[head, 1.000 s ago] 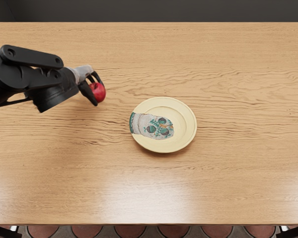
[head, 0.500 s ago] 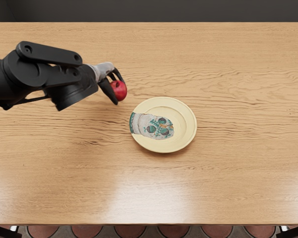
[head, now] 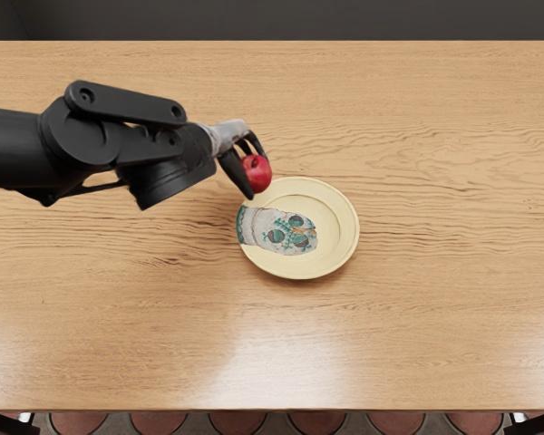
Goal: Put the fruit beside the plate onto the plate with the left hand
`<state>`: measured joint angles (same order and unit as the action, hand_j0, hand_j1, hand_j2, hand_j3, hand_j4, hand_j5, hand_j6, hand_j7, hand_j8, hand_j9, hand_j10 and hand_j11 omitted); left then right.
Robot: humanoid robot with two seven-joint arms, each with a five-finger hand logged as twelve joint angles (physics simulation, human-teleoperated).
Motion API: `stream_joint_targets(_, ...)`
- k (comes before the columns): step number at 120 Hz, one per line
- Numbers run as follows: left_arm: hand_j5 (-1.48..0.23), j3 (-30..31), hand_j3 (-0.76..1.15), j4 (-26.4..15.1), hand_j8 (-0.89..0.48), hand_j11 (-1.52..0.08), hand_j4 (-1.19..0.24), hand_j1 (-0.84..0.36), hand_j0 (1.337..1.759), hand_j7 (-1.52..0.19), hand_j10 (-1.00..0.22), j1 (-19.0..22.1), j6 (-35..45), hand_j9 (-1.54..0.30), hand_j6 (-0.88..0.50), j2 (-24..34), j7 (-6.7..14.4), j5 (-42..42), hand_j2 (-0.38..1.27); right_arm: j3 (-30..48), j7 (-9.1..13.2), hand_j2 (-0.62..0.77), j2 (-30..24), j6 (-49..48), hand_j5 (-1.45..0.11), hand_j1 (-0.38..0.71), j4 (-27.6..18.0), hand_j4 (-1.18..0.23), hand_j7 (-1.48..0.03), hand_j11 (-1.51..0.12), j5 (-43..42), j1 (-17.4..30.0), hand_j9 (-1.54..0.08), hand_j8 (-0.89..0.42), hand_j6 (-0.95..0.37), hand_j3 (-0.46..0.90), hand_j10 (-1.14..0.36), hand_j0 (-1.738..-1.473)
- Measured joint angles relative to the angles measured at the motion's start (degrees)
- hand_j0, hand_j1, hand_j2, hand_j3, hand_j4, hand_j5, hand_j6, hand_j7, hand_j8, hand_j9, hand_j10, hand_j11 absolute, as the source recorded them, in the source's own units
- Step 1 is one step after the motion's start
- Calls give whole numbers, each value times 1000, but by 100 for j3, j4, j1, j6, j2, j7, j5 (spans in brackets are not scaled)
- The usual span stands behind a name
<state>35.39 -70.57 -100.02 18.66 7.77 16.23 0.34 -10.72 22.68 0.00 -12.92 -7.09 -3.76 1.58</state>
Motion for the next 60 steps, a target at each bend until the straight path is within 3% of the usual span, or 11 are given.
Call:
stream_joint_targets(49, -728, -146, 0, -41, -573, -724, -575, -270, 1658, -723, -549, 69, -39, -723, -476, -276, 2, 10, 239, 0, 0, 0, 0, 1, 0, -349, -1, 0, 0, 0, -2, 1, 0, 0, 0, 0, 0, -1658)
stream_joint_targets(60, -620, -188, 0, -40, -485, -617, -486, -187, 1658, -617, -470, 71, -49, -616, -423, -278, 3, 17, 182, 0, 0, 0, 0, 1, 0, -349, -2, 0, 0, 0, -1, 1, 0, 0, 0, 0, 0, -1658)
